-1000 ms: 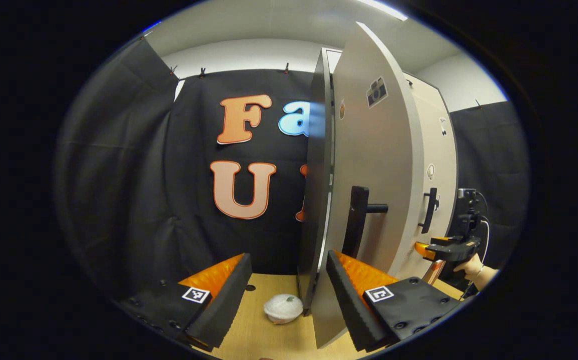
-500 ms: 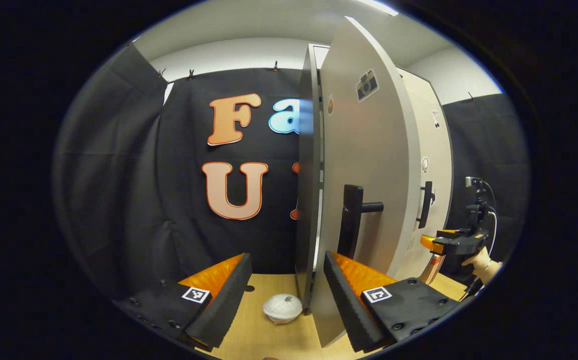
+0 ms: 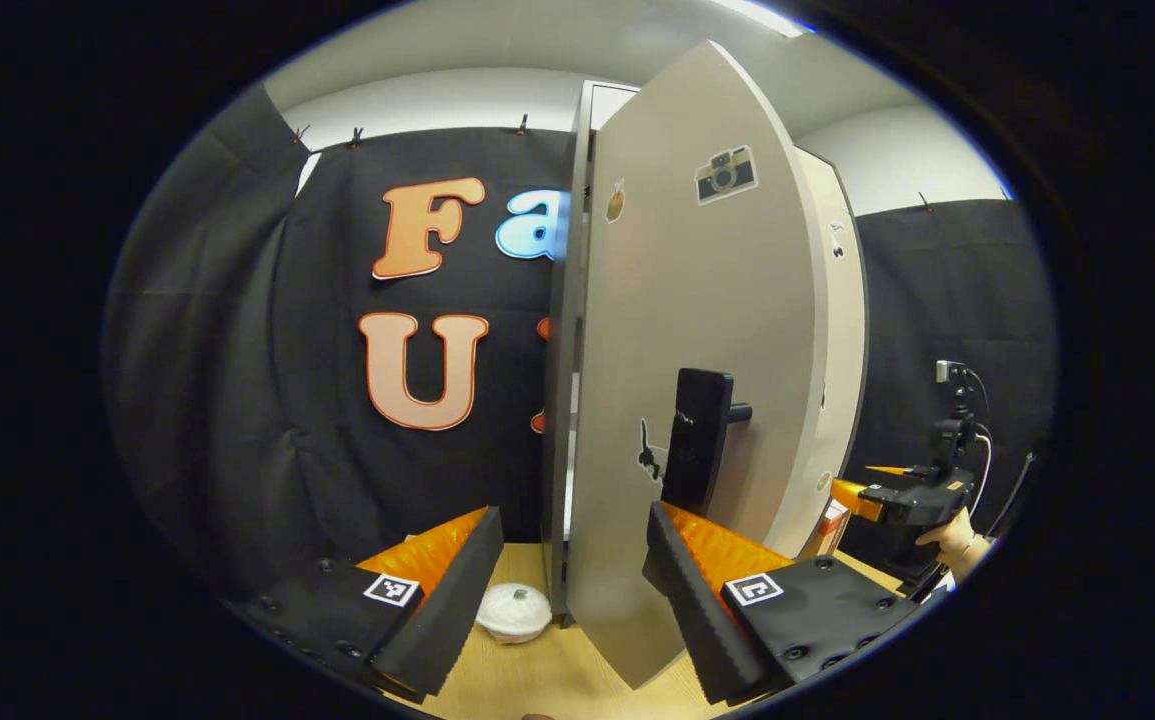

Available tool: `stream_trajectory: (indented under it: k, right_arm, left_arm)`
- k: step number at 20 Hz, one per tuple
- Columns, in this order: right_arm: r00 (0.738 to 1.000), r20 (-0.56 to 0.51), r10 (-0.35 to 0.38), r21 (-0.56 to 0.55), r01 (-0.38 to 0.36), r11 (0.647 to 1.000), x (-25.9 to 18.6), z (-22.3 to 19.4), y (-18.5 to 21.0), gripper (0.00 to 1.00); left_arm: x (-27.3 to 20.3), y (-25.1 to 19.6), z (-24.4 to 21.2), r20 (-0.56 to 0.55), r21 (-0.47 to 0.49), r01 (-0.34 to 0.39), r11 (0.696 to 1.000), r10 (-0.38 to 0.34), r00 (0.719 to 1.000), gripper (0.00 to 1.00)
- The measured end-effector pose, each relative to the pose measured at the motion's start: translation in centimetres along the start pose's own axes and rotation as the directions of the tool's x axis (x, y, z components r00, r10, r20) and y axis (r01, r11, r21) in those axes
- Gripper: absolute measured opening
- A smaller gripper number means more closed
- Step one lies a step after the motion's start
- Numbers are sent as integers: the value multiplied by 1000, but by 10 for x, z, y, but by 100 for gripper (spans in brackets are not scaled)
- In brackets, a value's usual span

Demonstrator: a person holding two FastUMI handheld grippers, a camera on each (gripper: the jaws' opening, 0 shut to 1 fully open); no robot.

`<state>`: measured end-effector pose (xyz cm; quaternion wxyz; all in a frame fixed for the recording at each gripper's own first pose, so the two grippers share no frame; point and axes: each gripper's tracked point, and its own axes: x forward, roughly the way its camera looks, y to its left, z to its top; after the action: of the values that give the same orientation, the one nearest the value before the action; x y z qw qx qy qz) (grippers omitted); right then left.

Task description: Grab one shoe with the right hand and put it into the shoe cabinet, grab the other shoe with the left hand and put it into the shoe cabinet; then close the right door with the right hand and the left door with the left hand.

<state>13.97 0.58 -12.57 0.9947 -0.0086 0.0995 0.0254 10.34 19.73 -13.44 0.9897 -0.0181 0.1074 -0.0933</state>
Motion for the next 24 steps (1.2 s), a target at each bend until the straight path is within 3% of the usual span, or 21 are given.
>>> stream_trajectory:
  k: [8, 13, 17, 19, 21, 22, 24]
  right_arm:
    - [999, -18, -50, 18, 50, 999, -27, -10, -45, 92]
    - [997, -24, -68, 20, 68, 997, -40, -13, -62, 92]
    - [997, -11, -74, 28, 74, 997, -51, -8, -73, 92]
    - [997, -8, -82, 29, 82, 996, -54, -7, -80, 92]
    - [996, -8, -90, 35, 90, 995, -58, -6, -87, 92]
    - [996, -8, -94, 38, 94, 995, -59, -5, -90, 92]
    - [995, -6, -100, 41, 100, 994, -62, -3, -96, 92]
  left_arm:
    - [12, -40, -1, -8, 1, 46, 999, -46, 999, 95]
    - [30, -97, -7, -24, -53, 189, 981, -191, 981, 96]
    - [59, -103, -8, -30, -17, 152, 988, -153, 988, 100]
    - [71, -114, -9, -33, -37, 170, 985, -171, 985, 96]
    - [82, -124, -8, -30, -48, 179, 983, -181, 983, 99]
    - [89, -127, -6, -25, -44, 179, 983, -180, 983, 94]
    - [100, -133, -5, -25, -32, 172, 985, -173, 985, 99]
